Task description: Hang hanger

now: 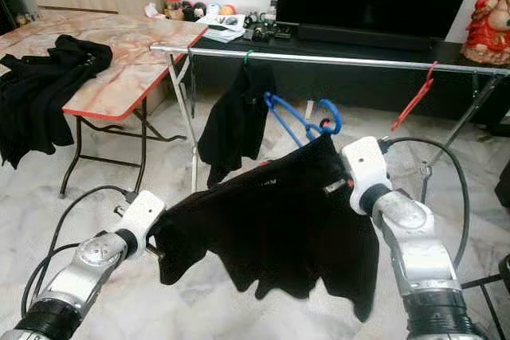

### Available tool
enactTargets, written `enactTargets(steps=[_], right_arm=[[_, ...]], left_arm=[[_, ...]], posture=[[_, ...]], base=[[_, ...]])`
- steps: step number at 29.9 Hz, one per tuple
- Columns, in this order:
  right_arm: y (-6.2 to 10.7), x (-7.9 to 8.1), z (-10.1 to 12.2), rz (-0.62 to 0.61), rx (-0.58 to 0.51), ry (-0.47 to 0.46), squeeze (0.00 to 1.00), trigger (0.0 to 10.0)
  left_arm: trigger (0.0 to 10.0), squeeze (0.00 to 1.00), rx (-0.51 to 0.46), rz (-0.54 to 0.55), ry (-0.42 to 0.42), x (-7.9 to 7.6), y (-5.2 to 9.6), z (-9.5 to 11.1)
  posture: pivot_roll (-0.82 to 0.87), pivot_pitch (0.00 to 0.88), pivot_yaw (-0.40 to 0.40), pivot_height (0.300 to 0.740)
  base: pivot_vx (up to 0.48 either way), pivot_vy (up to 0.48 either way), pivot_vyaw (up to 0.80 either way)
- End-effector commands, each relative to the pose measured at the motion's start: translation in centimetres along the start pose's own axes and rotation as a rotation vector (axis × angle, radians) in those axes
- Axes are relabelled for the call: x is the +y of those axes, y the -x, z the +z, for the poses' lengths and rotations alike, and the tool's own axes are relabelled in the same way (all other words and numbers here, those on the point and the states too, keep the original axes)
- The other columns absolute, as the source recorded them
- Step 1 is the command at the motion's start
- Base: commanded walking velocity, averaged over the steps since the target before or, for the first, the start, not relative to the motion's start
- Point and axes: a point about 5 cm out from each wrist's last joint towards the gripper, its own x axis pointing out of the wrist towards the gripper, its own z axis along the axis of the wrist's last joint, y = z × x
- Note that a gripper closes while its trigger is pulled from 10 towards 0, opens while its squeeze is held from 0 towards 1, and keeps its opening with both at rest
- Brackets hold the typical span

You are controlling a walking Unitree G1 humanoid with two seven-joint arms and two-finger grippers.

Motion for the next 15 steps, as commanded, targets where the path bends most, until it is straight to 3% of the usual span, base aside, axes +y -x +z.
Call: enactTargets(steps=[1,2,6,7,8,11,12,15], right_arm=[[1.0,-1.9,3.1,-0.067,-0.161,-0.02,0.0,10.0],[0.8,-1.2,3.1,-0.016,-0.169,-0.029,0.0,10.0],[0.5,-0.6,2.2,0.02,-0.115,-0.01,0.0,10.0],[0.4,-0.4,1.8,0.044,-0.09,-0.01,0.0,10.0],[0.3,-0.2,1.4,0.072,-0.06,0.009,0.0,10.0],[0.1,0.1,0.6,0.127,0.019,0.086,0.0,10.0],[-0.4,0.3,0.0,0.171,0.079,0.169,0.0,10.0],[-1.2,1.0,-0.1,0.281,0.116,0.229,0.0,10.0]], left_arm=[[0.0,0.0,0.135,-0.065,0.015,-0.6,0.8,-3.0],[0.0,0.0,0.119,-0.098,0.019,-1.1,0.7,-2.8],[0.4,0.0,0.086,-0.118,0.013,-1.3,0.7,-2.4],[5.5,0.0,0.071,-0.132,0.016,-1.2,0.8,-2.2],[10.0,0.0,0.053,-0.151,0.025,-1.3,1.0,-1.9],[10.0,0.0,0.011,-0.192,0.048,-1.3,1.4,-1.2],[10.0,1.0,-0.012,-0.244,0.052,-1.4,1.9,-0.7],[10.0,1.0,-0.011,-0.307,0.021,-1.4,2.5,-0.5]], posture=[[0.07,0.0,-0.005,0.74],[0.07,0.0,-0.008,0.74],[0.07,0.0,-0.013,0.74],[0.08,0.0,-0.016,0.74],[0.08,0.0,-0.018,0.74],[0.08,0.0,-0.019,0.74],[0.08,0.0,-0.019,0.74],[0.08,0.0,-0.022,0.74]], base=[[0.0,0.0,0.0],[0.0,0.0,0.0],[0.0,0.0,0.0],[0.0,0.0,0.0],[0.0,0.0,0.0],[0.0,0.0,0.0],[0.0,0.0,0.0],[0.0,0.0,0.0]])
